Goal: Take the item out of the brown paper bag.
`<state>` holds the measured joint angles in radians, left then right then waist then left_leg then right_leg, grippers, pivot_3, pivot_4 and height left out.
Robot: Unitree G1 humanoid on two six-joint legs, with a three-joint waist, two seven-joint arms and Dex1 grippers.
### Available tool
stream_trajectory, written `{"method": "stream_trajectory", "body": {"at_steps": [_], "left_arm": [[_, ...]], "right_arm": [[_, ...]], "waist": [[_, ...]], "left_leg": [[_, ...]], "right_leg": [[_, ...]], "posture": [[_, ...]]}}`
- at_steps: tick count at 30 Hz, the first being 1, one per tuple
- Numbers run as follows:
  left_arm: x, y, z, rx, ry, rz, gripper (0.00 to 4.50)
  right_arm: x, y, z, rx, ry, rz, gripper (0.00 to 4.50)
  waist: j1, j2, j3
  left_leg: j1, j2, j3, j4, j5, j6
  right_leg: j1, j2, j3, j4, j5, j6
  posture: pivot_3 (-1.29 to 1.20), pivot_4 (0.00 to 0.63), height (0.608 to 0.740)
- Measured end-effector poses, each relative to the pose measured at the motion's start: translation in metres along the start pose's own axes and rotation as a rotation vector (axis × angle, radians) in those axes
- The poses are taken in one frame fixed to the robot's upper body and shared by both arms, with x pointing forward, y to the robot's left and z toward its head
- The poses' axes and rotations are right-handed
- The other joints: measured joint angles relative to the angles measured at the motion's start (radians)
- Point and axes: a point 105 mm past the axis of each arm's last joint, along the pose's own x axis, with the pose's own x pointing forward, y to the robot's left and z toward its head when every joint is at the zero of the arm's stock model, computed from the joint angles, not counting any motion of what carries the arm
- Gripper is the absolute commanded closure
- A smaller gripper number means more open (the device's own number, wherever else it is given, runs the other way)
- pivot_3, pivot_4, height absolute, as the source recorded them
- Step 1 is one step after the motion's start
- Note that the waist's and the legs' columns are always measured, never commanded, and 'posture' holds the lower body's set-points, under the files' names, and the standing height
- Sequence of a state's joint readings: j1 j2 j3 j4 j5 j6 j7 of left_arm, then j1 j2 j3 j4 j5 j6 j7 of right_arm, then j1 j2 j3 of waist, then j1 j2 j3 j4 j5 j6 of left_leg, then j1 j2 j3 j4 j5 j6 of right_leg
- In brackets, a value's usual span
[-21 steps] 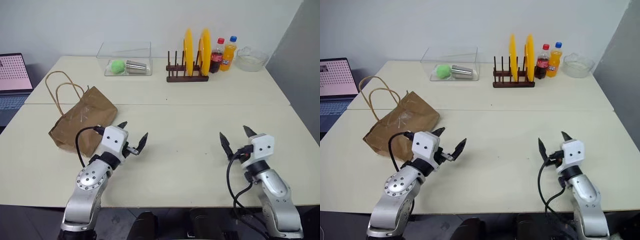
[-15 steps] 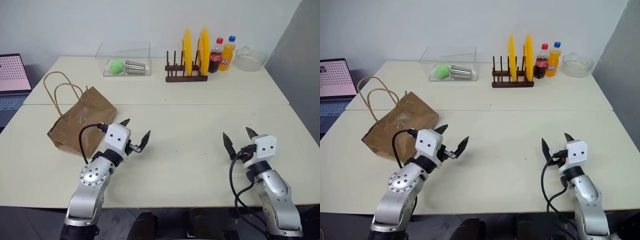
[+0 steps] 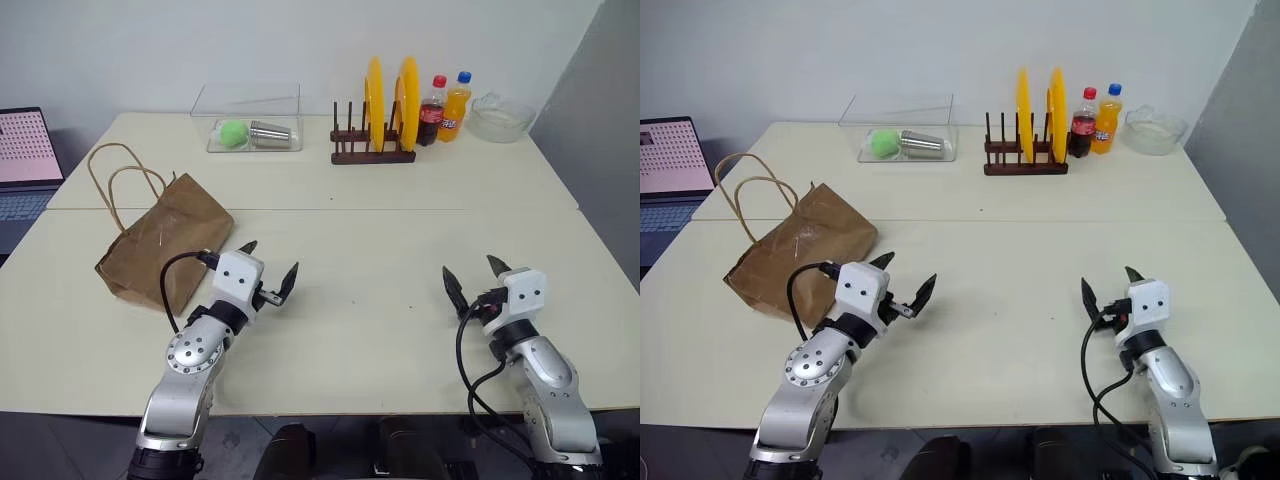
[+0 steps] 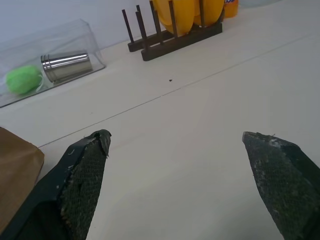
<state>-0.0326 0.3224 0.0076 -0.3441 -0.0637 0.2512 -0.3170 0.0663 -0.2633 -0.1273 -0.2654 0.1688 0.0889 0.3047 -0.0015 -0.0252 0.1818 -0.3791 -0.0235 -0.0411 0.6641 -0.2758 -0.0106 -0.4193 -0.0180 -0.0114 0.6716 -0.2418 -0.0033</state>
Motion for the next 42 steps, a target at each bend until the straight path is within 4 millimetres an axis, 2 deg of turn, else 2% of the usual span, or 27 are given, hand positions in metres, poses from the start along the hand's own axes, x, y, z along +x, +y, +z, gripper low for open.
{"method": "stream_trajectory", "body": {"at_steps": [6, 8, 10, 12, 16, 18, 21, 24, 26, 29, 33, 36, 42], "left_arm": [[0.000, 0.002, -0.001, -0.003, 0.003, 0.039, 0.03], [-0.001, 0.005, 0.002, -0.012, -0.010, 0.062, 0.03], [-0.006, 0.012, 0.010, -0.029, -0.042, 0.093, 0.03], [-0.015, 0.021, 0.020, -0.056, -0.069, 0.128, 0.03], [-0.031, 0.045, 0.035, -0.068, -0.089, 0.219, 0.03], [-0.041, 0.060, 0.040, -0.063, -0.084, 0.274, 0.03], [-0.054, 0.074, 0.047, -0.094, -0.086, 0.310, 0.03], [-0.068, 0.089, 0.054, -0.106, -0.080, 0.316, 0.03], [-0.078, 0.105, 0.058, -0.084, -0.056, 0.326, 0.03], [-0.087, 0.125, 0.059, -0.076, -0.016, 0.316, 0.03], [-0.090, 0.154, 0.051, -0.109, 0.060, 0.296, 0.03], [-0.088, 0.175, 0.054, -0.112, 0.072, 0.302, 0.03], [-0.075, 0.194, 0.052, -0.162, 0.100, 0.245, 0.03]], "right_arm": [[0.007, 0.008, 0.000, -0.027, 0.017, 0.030, 0.00], [0.013, 0.010, 0.008, -0.028, -0.008, 0.042, 0.00], [0.020, 0.013, 0.020, -0.024, -0.050, 0.068, 0.00], [0.025, 0.029, 0.040, 0.029, -0.099, 0.208, 0.00], [0.030, 0.064, 0.094, 0.065, -0.234, 0.510, 0.00], [0.027, 0.079, 0.108, 0.052, -0.243, 0.665, 0.00], [0.021, 0.094, 0.114, 0.008, -0.203, 0.865, 0.00], [0.015, 0.097, 0.125, -0.045, -0.183, 1.017, 0.00], [0.012, 0.098, 0.129, -0.070, -0.178, 1.071, 0.00], [0.012, 0.101, 0.125, -0.062, -0.155, 1.110, 0.00], [0.011, 0.103, 0.122, -0.061, -0.144, 1.124, 0.00], [0.010, 0.103, 0.122, -0.065, -0.140, 1.126, 0.00], [0.006, 0.106, 0.124, -0.089, -0.142, 1.132, 0.00]], "waist": [[0.000, 0.000, 0.000], [-0.001, 0.000, 0.000], [-0.001, 0.000, 0.000], [-0.003, 0.000, 0.001], [-0.003, 0.000, 0.001], [-0.003, 0.000, 0.001], [-0.001, 0.000, 0.001], [-0.001, 0.000, 0.001], [-0.001, 0.000, 0.001], [-0.001, 0.000, 0.001], [-0.001, 0.000, 0.001], [-0.001, 0.000, 0.001], [0.000, -0.001, 0.001]], "left_leg": [[0.000, 0.000, 0.000, 0.000, 0.000, 0.000], [0.000, 0.000, 0.000, 0.000, 0.000, 0.000], [0.000, 0.000, 0.000, 0.000, 0.000, 0.000], [0.000, 0.000, 0.000, 0.000, 0.000, 0.000], [0.000, 0.000, -0.002, 0.000, 0.000, 0.000], [0.000, 0.000, -0.003, 0.000, 0.000, 0.000], [-0.001, 0.000, -0.003, 0.000, 0.000, 0.000], [0.000, 0.000, -0.007, 0.000, 0.000, 0.000], [0.000, 0.000, -0.008, -0.001, 0.000, 0.000], [0.000, 0.000, -0.008, -0.001, 0.000, 0.000], [0.000, 0.000, -0.008, -0.001, 0.000, 0.000], [-0.001, 0.000, -0.008, -0.001, 0.000, 0.000], [-0.001, 0.000, -0.009, -0.001, 0.000, 0.000]], "right_leg": [[0.000, 0.000, 0.000, 0.000, 0.000, 0.000], [0.000, 0.000, 0.000, 0.000, 0.000, 0.000], [0.000, 0.000, 0.000, 0.000, 0.000, 0.000], [0.000, 0.000, 0.000, 0.000, 0.000, 0.000], [0.000, 0.000, -0.002, 0.000, 0.000, 0.000], [0.001, 0.000, -0.002, -0.001, 0.000, 0.000], [0.002, 0.000, -0.003, -0.004, 0.000, 0.000], [0.005, 0.000, -0.006, -0.007, 0.000, 0.000], [0.005, 0.000, -0.008, -0.008, 0.000, 0.000], [0.005, 0.000, -0.008, -0.009, 0.000, 0.000], [0.005, 0.000, -0.008, -0.009, 0.000, 0.000], [0.005, 0.000, -0.008, -0.009, 0.000, 0.000], [0.005, -0.001, -0.008, -0.010, 0.000, 0.000]], "posture": [[0.00, 0.150, 0.740], [0.00, 0.150, 0.740], [0.00, 0.150, 0.740], [0.00, 0.150, 0.740], [0.00, 0.150, 0.740], [0.00, 0.150, 0.740], [0.00, 0.150, 0.740], [0.00, 0.150, 0.740], [0.00, 0.150, 0.740], [0.00, 0.150, 0.740], [0.00, 0.150, 0.740], [0.00, 0.150, 0.740], [0.00, 0.150, 0.740]]}}
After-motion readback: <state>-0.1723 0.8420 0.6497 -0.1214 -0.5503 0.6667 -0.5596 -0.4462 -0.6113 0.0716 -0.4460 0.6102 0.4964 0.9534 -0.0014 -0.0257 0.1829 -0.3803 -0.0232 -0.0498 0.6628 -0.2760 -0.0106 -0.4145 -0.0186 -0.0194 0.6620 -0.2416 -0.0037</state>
